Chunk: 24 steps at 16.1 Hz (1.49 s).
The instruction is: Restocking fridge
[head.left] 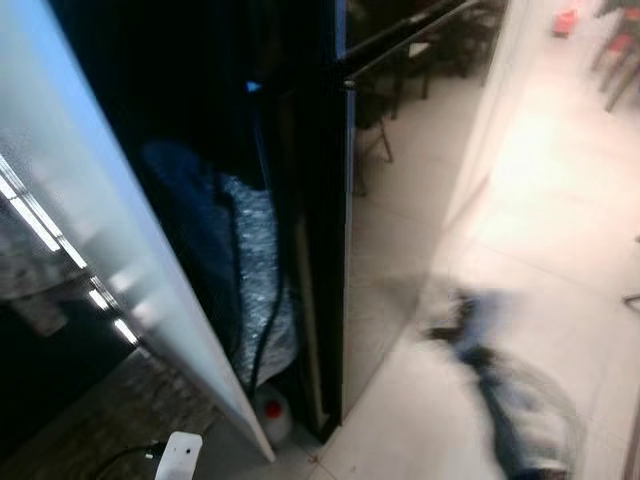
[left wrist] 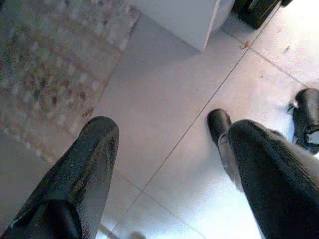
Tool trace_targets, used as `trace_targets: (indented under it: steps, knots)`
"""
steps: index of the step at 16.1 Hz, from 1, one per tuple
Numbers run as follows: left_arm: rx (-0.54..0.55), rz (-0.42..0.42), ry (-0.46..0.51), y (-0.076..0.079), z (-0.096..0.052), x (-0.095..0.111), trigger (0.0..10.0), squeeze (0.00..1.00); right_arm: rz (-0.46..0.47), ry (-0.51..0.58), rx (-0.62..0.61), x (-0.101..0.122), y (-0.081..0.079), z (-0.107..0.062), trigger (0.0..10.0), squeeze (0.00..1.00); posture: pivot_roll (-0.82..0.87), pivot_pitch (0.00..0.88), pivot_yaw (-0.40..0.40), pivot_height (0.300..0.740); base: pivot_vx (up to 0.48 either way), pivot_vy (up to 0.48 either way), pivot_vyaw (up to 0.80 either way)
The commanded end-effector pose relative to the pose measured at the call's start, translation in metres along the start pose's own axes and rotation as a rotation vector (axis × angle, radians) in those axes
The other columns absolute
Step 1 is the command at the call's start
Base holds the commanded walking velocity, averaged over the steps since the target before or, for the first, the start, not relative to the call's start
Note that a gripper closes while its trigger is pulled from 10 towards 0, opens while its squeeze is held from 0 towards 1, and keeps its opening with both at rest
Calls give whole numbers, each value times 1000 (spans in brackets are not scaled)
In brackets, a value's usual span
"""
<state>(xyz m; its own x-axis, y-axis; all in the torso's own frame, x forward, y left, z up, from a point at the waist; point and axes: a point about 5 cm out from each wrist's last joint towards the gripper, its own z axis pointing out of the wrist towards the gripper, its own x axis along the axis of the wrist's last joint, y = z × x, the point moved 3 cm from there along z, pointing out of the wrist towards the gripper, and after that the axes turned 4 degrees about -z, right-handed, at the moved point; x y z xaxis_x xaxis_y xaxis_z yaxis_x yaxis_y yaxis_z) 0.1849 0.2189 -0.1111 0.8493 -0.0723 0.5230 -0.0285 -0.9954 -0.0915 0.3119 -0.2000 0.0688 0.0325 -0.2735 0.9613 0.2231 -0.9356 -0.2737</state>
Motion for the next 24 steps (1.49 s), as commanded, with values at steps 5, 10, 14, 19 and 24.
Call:
trace_targets:
  steps: [5,10,14,19,24]
  knots:
    - [20,-7,-12,-7,-1,-2,10000,0,64,-488,-547,-101,83,-98,10000,0,-197,0,66,740,0,0,0]
    - [30,-70,-12,0,-1,-7,10000,0,5,-864,-505,-160,57,-145,10000,0,-130,0,1,740,0,0,0]
    - [26,-72,-20,6,0,-9,10000,0,-53,-930,-469,-165,53,-146,10000,0,-79,0,2,740,0,0,0]
    - [51,-70,-18,-5,-1,-8,10000,0,-134,-1018,-470,-174,50,-159,10000,0,-91,0,39,740,0,0,799]
    - [61,-47,-9,-14,-2,-6,10000,0,-294,-1170,-313,-187,38,-176,10000,0,-110,0,73,740,0,0,800]
